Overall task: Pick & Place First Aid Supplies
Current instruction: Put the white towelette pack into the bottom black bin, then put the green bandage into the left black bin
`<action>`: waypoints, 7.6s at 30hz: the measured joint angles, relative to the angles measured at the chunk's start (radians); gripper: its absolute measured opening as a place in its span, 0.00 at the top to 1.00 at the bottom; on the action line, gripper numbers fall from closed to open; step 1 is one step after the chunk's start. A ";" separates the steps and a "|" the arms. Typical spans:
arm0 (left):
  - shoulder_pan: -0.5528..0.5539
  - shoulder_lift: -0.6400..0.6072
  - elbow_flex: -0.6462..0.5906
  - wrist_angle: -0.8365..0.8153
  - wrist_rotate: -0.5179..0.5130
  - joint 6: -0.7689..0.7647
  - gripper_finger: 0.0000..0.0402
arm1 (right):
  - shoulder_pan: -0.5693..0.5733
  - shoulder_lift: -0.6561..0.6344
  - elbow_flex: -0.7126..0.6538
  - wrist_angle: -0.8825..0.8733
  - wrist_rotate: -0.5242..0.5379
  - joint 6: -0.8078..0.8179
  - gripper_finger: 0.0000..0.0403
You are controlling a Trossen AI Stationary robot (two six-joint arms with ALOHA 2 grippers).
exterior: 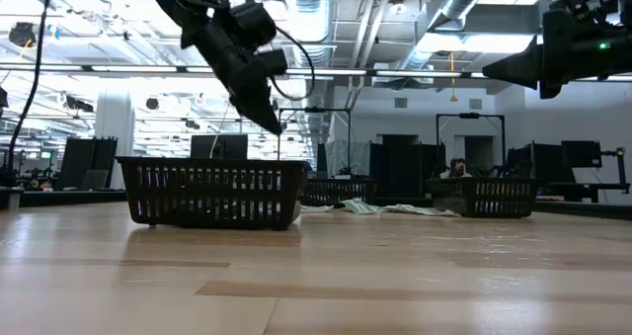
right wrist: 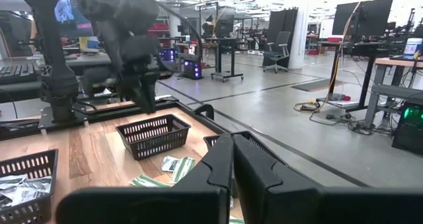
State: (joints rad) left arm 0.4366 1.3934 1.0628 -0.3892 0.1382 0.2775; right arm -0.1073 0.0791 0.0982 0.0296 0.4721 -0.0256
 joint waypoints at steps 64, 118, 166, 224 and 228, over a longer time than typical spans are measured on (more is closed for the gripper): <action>-0.063 0.438 0.298 -0.272 -0.117 0.223 0.69 | 0.000 0.000 0.000 0.000 0.000 0.000 0.98; -0.100 0.459 0.297 -0.273 -0.224 0.245 0.98 | 0.000 0.000 0.000 0.000 0.000 0.000 0.98; -0.600 0.008 0.202 -0.468 -0.241 -0.195 0.99 | 0.000 0.000 0.000 0.000 0.000 0.000 0.98; -0.868 -0.129 -0.073 -0.005 -0.606 -0.959 0.81 | 0.000 0.000 0.000 0.000 0.000 0.000 0.98; -0.806 -0.185 -0.073 -0.003 -0.612 -0.862 0.81 | 0.000 0.000 0.000 0.000 0.000 0.000 0.98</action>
State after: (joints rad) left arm -0.3696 1.2088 0.9901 -0.3923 -0.4734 -0.5842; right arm -0.1070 0.0788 0.0982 0.0296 0.4721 -0.0255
